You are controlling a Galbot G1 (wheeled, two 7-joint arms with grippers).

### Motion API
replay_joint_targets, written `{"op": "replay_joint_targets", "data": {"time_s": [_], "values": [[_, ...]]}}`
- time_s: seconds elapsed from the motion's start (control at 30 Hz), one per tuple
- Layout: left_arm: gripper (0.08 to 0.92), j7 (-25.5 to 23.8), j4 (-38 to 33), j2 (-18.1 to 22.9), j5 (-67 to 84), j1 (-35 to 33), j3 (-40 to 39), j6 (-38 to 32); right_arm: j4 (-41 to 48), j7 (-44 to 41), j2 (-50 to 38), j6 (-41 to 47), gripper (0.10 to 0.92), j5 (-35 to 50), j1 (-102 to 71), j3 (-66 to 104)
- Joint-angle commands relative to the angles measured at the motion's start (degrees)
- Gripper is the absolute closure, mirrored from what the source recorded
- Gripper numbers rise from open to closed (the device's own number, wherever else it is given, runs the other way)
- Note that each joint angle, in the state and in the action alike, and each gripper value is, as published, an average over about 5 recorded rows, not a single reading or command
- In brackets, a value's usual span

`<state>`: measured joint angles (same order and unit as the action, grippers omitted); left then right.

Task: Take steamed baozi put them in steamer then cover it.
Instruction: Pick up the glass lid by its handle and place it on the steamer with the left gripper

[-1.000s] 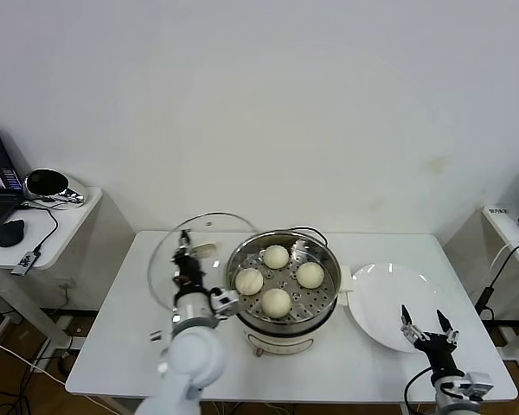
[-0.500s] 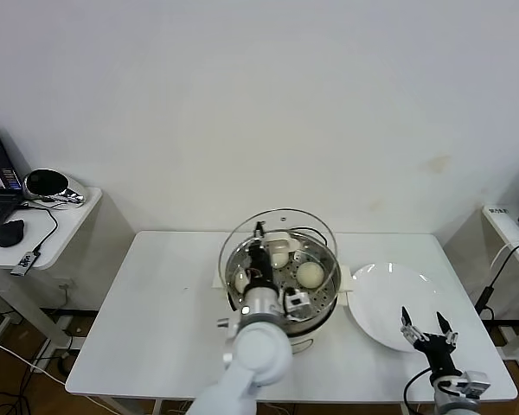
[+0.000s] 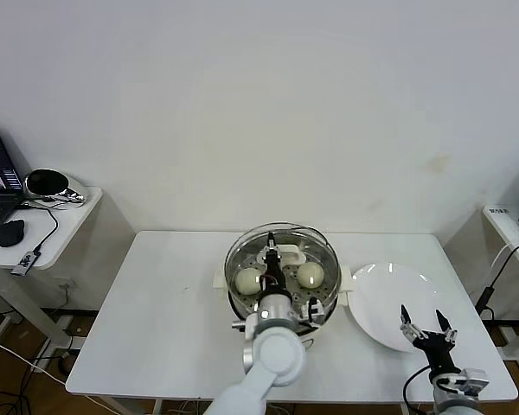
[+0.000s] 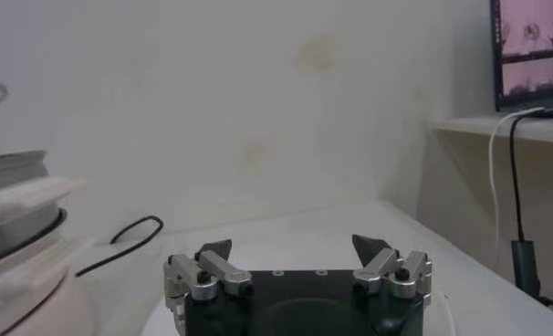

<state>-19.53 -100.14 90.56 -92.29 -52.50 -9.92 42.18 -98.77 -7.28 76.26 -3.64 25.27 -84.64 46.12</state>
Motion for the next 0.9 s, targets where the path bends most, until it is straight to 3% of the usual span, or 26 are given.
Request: {"op": "replay_joint_targets", "data": {"time_s": [0.03, 0.9], "values": [[0.842, -2.8, 3.5, 0.7, -2.6, 1.3, -1.2, 2.4, 0.1, 0.0, -0.3, -0.3, 0.203, -0.5, -0.1, 0.2], [0.842, -0.7, 4.3, 0.6, 1.2, 0.9, 0.0, 2.4, 0.3, -0.1, 0.1, -0.8, 0.203, -1.0, -0.2, 0.2]]}}
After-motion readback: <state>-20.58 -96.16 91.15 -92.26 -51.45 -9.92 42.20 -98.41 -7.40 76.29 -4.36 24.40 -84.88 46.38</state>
